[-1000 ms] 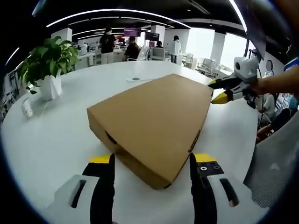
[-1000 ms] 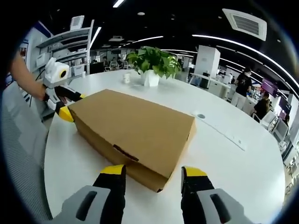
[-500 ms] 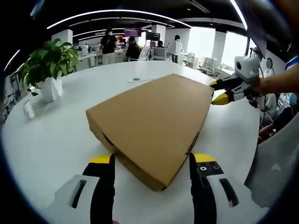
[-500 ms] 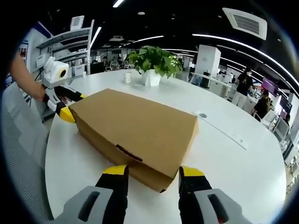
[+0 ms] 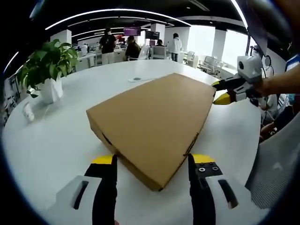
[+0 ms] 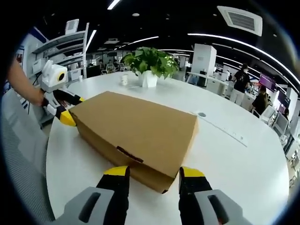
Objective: Operate the shoe box by opening the lid, removing the specified soft item, and placing it in the target area until the item is outside and the box remains undamaged.
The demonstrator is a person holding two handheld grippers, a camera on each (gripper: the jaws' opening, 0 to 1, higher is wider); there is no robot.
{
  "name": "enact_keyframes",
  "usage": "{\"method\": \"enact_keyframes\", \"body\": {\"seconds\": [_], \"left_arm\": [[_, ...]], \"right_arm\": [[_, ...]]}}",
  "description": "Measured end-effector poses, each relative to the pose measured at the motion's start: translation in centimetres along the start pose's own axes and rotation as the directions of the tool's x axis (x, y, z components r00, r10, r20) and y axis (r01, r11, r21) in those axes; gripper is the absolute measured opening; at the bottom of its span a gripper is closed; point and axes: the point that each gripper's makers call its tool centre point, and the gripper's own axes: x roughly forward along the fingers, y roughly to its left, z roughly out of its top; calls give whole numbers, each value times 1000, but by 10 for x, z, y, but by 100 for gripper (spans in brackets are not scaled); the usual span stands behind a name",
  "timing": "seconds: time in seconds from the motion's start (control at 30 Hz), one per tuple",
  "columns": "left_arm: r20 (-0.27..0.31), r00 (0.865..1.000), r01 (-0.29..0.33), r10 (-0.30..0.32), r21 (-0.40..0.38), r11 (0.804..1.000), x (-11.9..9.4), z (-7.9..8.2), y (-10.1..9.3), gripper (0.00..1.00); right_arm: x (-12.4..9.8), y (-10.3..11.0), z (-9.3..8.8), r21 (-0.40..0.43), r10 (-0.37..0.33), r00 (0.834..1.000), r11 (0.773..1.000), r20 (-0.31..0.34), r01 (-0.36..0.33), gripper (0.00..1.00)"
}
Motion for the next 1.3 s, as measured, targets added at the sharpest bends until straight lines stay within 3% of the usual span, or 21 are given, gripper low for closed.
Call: {"method": "enact_keyframes", "body": {"seconds": [1.3], "left_arm": [[-61,991,122,-117,92,988,0,3,36,59]], "right_arm": [[-1,37,4,154,-156,988,976,-3,155,38]]}}
